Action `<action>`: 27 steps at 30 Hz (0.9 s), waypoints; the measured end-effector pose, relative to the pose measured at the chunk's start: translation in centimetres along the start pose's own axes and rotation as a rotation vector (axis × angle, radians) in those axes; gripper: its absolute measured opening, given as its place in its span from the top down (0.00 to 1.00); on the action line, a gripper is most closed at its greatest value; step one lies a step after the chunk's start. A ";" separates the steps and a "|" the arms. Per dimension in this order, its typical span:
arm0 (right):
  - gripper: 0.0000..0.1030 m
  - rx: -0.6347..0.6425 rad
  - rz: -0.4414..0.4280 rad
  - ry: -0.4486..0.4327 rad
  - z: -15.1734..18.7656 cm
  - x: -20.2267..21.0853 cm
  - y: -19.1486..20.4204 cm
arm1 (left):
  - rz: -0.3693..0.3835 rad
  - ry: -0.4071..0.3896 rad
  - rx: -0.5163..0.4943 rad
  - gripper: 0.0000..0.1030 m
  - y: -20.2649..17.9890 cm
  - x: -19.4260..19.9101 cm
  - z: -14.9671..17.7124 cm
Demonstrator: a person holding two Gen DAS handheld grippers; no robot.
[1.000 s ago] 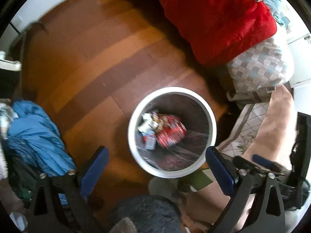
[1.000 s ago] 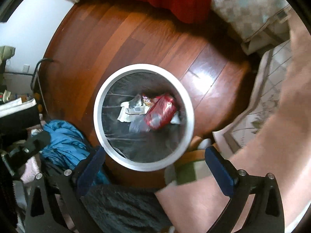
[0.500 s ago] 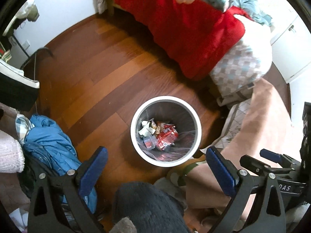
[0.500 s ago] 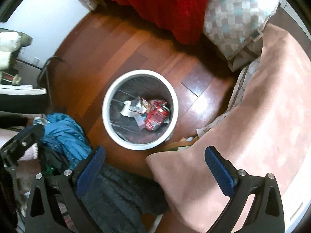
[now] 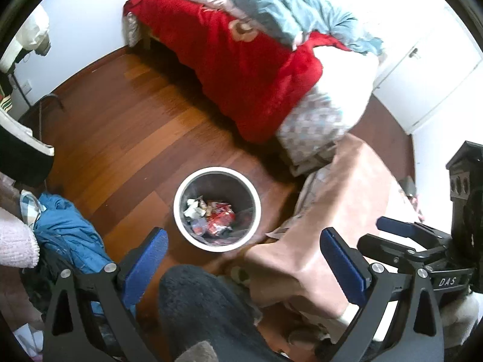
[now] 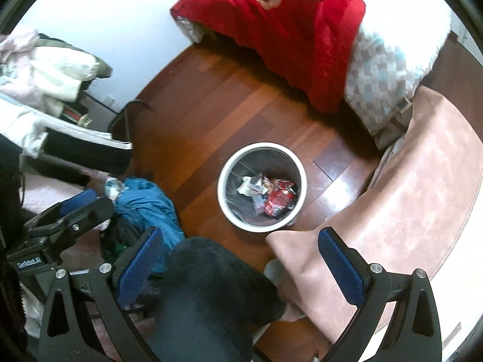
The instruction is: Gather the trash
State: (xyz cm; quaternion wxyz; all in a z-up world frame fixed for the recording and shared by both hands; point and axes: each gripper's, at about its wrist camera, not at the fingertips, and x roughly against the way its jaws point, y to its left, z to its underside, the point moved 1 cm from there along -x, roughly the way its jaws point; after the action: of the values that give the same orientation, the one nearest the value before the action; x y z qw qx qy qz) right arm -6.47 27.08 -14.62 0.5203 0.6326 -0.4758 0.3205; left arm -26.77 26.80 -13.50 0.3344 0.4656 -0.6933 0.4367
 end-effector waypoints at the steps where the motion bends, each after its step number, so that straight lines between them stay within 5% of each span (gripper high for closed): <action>1: 0.00 0.003 -0.009 -0.003 0.1 0.6 0.3 | 0.008 -0.007 -0.004 0.00 -0.2 0.6 0.0; 13: 0.00 0.069 -0.062 -0.050 0.2 6.7 3.4 | 0.064 -0.055 0.005 0.00 -1.6 4.9 0.5; 27: 0.00 0.091 -0.074 -0.048 -0.2 7.6 4.8 | 0.076 -0.084 -0.003 0.00 -2.0 7.0 0.8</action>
State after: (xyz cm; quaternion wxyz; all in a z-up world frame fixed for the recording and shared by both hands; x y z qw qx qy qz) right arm -8.33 25.23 -6.04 0.4911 0.6801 -0.4495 0.3070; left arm -27.34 23.23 -7.17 0.2888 0.4564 -0.7245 0.4284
